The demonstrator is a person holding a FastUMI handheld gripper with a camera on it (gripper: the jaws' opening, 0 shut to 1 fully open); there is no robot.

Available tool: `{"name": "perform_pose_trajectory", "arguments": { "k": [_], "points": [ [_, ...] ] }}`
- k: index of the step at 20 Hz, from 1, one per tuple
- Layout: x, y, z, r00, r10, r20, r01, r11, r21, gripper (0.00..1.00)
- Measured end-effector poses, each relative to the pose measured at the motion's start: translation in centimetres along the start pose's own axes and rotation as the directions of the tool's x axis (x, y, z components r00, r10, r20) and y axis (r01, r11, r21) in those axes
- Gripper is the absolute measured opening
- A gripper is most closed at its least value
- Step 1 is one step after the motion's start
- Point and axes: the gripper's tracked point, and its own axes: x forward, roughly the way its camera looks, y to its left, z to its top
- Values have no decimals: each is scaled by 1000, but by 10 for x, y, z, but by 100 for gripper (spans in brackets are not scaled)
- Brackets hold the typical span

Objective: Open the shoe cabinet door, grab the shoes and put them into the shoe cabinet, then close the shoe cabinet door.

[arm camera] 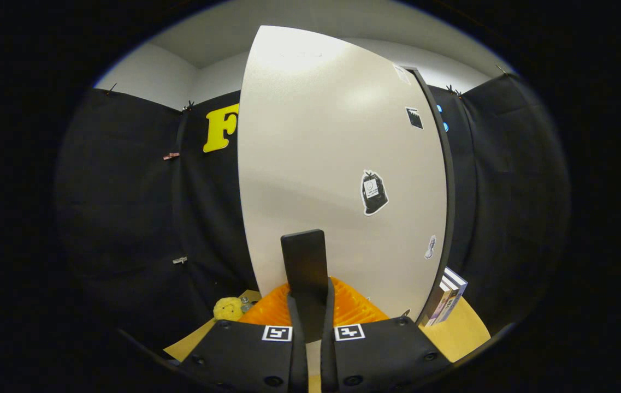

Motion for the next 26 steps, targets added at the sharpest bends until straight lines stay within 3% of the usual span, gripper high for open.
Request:
{"name": "perform_pose_trajectory", "arguments": {
  "k": [20, 26],
  "points": [
    [-79, -92, 6, 992, -126, -16, 126, 992, 3, 12],
    [-92, -120, 9, 991, -130, -19, 129, 991, -33, 12]
  ]
}}
